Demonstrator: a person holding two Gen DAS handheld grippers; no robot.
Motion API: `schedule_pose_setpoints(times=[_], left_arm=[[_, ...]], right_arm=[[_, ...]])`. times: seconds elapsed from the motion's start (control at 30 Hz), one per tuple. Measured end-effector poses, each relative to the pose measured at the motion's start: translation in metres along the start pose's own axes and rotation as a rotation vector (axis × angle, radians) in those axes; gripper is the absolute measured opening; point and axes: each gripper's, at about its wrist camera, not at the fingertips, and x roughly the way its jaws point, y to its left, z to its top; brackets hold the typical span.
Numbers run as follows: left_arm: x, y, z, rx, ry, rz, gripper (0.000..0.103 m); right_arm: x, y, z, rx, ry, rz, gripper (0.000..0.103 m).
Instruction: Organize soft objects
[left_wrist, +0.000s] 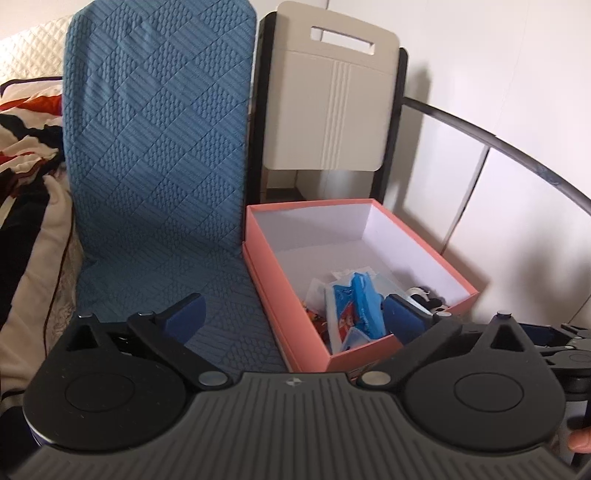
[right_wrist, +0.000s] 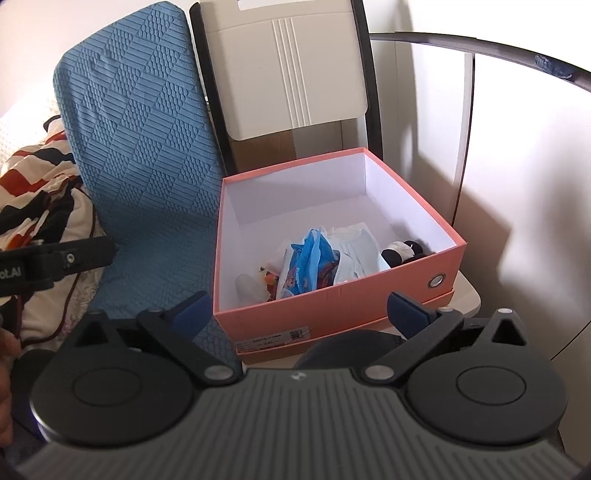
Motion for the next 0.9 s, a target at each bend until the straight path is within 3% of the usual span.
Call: schedule_pose_setpoints(times=[0.6, 0.9], left_arm=[[0.0007, 0.0091, -0.0002, -0.08, 0.041, 0.026, 0.103], [0.0026, 0.0068, 0.0, -0.068, 0.05, 0.046, 0.103]], right_arm=[[-0.0017, -0.001, -0.0006, 0.0, 0.0, -0.006, 0.103], [0.0018, -0.002, -0.0035, 0.013, 0.013, -0.011, 0.103]])
